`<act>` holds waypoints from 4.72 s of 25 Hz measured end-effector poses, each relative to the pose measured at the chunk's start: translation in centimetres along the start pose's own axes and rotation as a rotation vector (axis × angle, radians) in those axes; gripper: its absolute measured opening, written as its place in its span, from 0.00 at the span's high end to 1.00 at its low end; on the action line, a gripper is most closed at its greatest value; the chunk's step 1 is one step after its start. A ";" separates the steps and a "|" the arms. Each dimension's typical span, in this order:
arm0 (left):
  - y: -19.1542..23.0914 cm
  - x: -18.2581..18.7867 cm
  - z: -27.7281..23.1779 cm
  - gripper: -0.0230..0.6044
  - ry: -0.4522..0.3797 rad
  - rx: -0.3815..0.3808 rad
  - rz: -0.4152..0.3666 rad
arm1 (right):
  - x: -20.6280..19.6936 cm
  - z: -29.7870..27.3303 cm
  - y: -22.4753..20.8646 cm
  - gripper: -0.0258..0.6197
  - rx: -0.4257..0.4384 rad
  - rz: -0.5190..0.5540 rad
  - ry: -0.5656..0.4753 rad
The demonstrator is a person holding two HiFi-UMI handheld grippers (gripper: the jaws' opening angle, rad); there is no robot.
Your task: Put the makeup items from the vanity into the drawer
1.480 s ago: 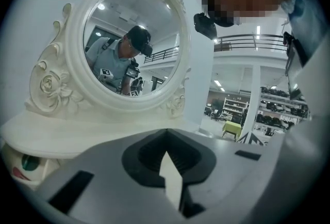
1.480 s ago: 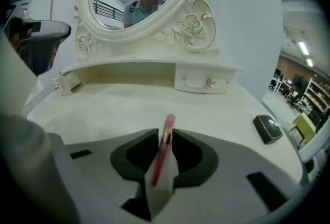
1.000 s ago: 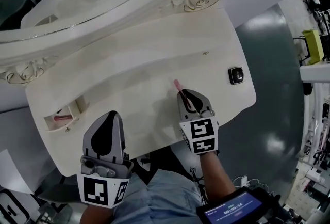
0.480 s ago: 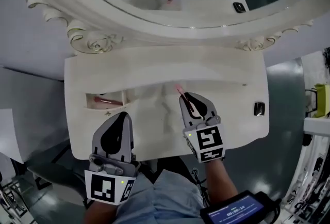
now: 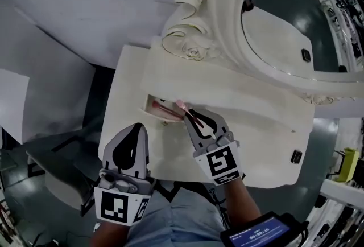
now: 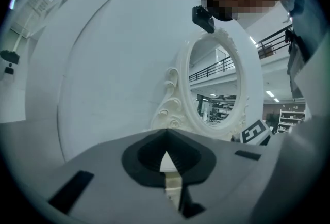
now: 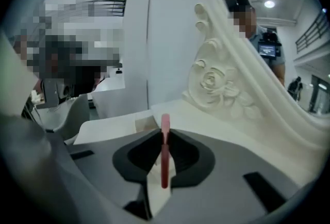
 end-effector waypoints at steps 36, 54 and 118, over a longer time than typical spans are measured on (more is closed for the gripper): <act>-9.1 0.9 -2.7 0.96 -0.035 -0.235 -0.039 | -4.2 9.7 -3.0 0.82 -0.218 -0.083 -0.023; -22.7 0.4 -5.2 0.96 -0.008 -0.654 -0.113 | -13.8 25.1 -4.8 0.82 -0.688 -0.397 -0.033; -44.0 -6.2 -11.8 0.96 0.158 -0.593 -0.135 | -32.2 36.2 -19.7 0.43 -0.697 -0.653 0.124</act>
Point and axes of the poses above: the fingertips, and each gripper's own axes: z backward along the fingers, y to its left, x out of its top, the point moved 9 cm from there along z, backward along the fingers, and after that the axes turned 2 degrees about -z, right-handed, at the moved point
